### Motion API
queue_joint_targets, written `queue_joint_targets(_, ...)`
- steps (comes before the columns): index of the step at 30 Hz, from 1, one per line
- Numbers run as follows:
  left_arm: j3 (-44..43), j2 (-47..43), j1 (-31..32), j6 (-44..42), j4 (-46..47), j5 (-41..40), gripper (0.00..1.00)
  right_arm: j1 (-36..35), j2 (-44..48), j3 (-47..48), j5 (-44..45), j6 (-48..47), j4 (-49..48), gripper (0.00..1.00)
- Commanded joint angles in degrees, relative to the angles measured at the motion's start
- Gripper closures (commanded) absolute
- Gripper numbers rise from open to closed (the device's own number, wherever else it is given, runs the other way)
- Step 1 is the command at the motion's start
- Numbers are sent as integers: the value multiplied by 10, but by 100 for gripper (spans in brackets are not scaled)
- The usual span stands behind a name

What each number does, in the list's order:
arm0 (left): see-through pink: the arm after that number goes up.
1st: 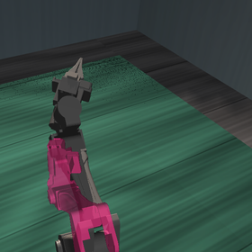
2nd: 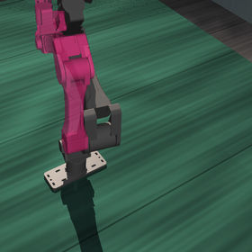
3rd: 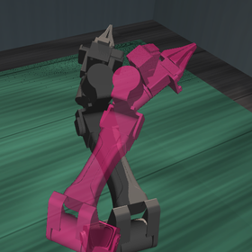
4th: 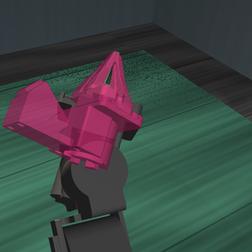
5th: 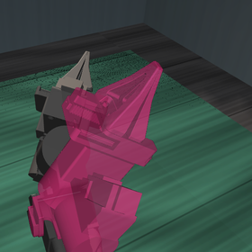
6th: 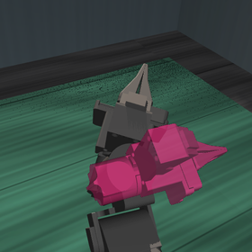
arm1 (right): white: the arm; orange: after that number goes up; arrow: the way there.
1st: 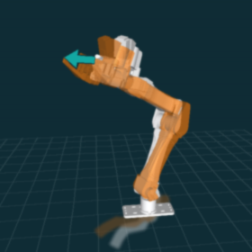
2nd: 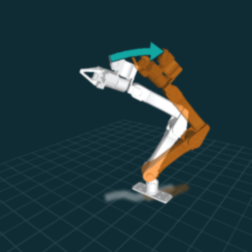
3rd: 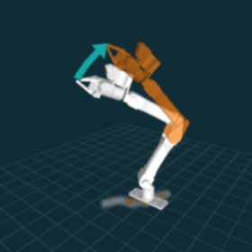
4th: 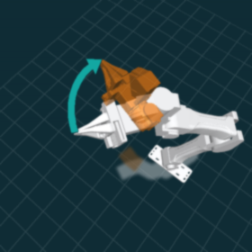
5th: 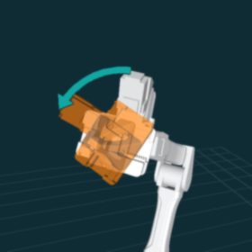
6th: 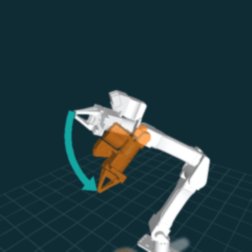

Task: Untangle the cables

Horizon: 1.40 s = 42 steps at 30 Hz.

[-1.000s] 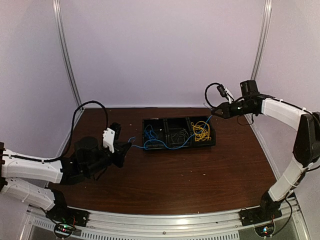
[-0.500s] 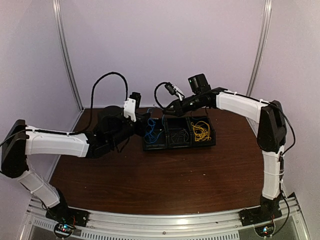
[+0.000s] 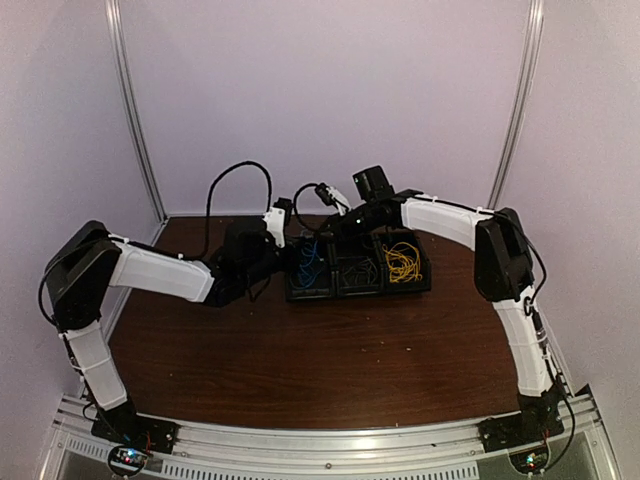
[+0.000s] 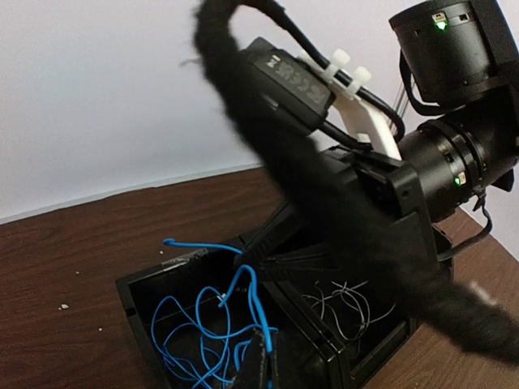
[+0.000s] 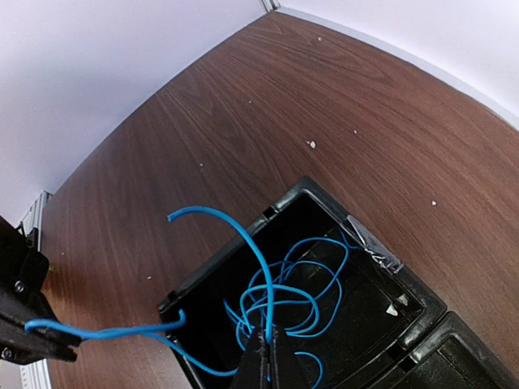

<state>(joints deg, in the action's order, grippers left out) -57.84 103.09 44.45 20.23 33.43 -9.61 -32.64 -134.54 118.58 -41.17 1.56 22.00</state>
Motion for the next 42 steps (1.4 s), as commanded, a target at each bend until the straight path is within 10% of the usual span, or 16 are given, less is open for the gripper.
queue_joint_targets(1, -36, 40, -1, 18, 52, 37, 100, -1, -31, 31, 25, 5, 17, 100)
queue_joint_targets(14, -40, 77, -2, 54, 44, 32, 100, -18, -41, 13, 45, 3, 42, 98)
queue_joint_targets(42, -119, 127, -2, 98, -81, -4, 97, 43, 225, -143, 117, -90, 143, 53)
